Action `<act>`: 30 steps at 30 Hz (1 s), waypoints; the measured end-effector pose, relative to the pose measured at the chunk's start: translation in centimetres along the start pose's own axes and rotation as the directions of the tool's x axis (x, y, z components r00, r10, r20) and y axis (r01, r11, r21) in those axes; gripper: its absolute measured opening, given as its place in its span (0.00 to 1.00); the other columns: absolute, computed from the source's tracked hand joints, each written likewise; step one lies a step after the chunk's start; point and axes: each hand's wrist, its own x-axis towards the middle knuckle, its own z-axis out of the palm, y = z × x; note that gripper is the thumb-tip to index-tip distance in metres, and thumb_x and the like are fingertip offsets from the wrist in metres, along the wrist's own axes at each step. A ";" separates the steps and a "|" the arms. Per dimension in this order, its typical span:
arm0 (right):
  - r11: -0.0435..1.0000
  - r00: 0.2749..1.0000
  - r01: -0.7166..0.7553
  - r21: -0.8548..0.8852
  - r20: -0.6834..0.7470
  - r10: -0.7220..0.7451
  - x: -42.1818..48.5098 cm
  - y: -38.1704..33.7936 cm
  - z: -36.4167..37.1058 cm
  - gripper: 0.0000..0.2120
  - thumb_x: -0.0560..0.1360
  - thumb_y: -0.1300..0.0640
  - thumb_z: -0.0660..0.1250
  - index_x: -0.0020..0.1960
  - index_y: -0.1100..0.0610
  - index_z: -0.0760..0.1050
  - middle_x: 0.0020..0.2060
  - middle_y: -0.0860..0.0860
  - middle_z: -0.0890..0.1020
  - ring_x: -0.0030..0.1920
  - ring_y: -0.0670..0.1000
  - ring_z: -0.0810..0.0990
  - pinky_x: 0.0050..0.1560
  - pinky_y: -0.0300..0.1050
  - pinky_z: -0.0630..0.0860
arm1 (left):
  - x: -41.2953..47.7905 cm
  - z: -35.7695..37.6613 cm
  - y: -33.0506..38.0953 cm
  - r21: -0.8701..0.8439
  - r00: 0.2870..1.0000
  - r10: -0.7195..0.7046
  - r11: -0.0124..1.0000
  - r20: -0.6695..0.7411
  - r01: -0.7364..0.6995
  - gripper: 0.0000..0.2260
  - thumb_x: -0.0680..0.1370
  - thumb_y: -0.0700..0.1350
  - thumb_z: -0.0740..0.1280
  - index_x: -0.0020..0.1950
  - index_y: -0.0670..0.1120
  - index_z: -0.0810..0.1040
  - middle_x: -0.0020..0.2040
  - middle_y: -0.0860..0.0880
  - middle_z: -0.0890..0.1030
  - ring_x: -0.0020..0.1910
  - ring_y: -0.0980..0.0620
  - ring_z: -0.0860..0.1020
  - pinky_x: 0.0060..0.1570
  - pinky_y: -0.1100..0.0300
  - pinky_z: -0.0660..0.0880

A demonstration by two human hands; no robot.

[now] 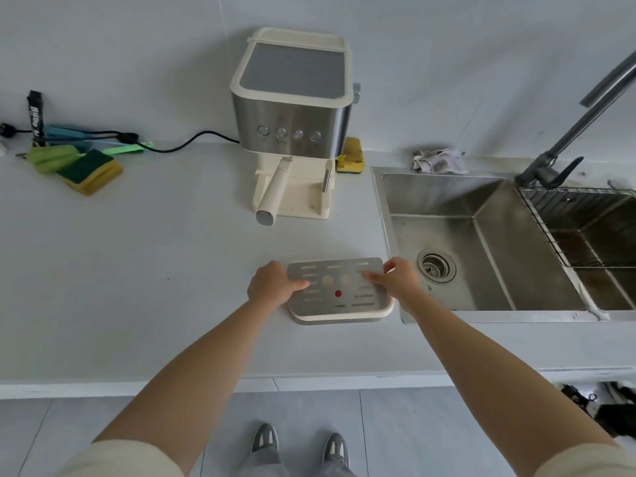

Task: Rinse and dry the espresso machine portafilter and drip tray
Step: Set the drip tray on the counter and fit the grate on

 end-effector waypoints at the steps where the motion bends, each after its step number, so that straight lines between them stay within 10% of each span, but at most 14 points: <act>1: 1.000 1.000 0.002 -0.028 0.009 -0.002 0.3 0.3 -0.2 0.18 0.68 0.55 0.75 0.35 0.55 0.63 0.38 0.54 0.74 0.40 0.52 0.72 0.33 0.40 0.66 | 0.2 0.2 0.3 0.057 1.000 0.004 0.998 -0.004 -0.004 0.24 0.70 0.55 0.71 0.52 0.36 0.76 0.51 0.40 0.81 0.52 0.41 0.79 0.46 0.51 0.75; 23: 0.778 0.987 0.155 -0.608 0.130 -0.095 2.1 0.9 -0.7 0.20 0.72 0.40 0.65 0.47 0.55 0.63 0.36 0.49 0.72 0.34 0.48 0.71 0.29 0.39 0.65 | 1.3 1.3 0.9 0.363 0.997 0.078 0.929 -0.013 -0.068 0.18 0.73 0.59 0.66 0.47 0.45 0.69 0.51 0.46 0.79 0.49 0.46 0.76 0.40 0.57 0.67; 30: 0.855 0.981 0.191 -0.482 0.114 -0.155 1.5 2.6 -0.5 0.34 0.68 0.39 0.68 0.64 0.57 0.61 0.57 0.53 0.74 0.55 0.54 0.74 0.54 0.52 0.76 | 0.7 2.2 -1.5 0.067 0.996 0.085 0.994 -0.041 -0.082 0.26 0.71 0.59 0.69 0.60 0.44 0.67 0.57 0.46 0.76 0.57 0.45 0.75 0.50 0.52 0.73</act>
